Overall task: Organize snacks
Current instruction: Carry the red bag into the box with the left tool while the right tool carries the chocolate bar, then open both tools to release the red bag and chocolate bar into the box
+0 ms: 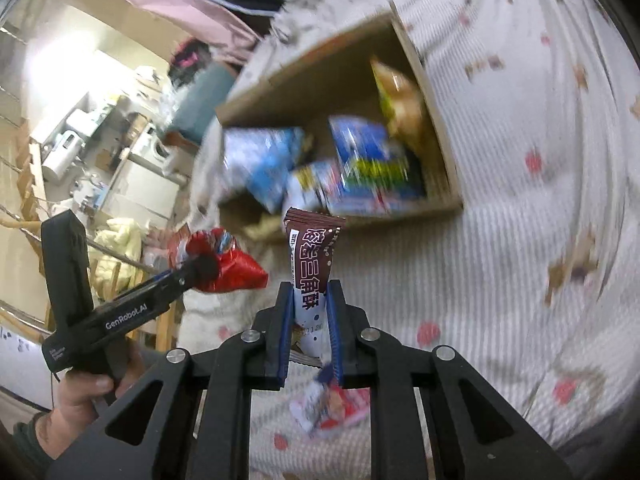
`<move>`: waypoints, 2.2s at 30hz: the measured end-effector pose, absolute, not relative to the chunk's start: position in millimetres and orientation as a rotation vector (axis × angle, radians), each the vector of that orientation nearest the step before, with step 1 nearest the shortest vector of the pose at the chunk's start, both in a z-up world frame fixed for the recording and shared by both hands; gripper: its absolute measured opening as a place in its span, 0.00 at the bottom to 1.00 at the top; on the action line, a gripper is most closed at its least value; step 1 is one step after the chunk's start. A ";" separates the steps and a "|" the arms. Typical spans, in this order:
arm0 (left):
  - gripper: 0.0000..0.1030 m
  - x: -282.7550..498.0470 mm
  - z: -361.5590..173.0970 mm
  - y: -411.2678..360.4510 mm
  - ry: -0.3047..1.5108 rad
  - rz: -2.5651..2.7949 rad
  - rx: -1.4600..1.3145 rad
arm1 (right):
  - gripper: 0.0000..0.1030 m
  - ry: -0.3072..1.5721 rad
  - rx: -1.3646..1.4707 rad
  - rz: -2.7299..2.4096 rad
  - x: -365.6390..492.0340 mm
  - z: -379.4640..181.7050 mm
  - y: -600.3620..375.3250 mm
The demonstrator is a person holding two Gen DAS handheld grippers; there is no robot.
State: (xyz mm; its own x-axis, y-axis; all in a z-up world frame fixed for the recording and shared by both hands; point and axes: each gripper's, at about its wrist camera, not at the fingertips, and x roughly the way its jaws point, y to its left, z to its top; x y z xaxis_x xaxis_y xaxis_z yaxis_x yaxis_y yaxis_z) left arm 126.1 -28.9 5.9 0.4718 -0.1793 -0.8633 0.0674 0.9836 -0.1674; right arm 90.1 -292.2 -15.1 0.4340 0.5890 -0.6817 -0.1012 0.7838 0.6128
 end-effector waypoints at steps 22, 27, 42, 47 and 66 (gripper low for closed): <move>0.49 267.5 9.4 -104.7 1.077 -0.173 -0.056 | 0.17 0.893 0.417 0.387 203.9 -4.7 -299.5; 0.51 281.3 -0.4 -117.8 1.092 -0.169 -0.023 | 0.17 0.893 0.401 0.386 223.9 -10.0 -295.7; 0.69 286.6 6.0 -120.0 1.016 -0.176 0.049 | 0.21 0.906 0.471 0.431 250.9 -18.5 -297.3; 0.69 283.6 10.2 -117.2 1.002 -0.163 0.048 | 0.48 0.906 0.470 0.425 250.0 -16.0 -299.1; 0.69 267.9 14.7 -102.3 0.989 -0.131 0.030 | 0.76 0.836 0.522 0.373 234.9 -4.7 -325.7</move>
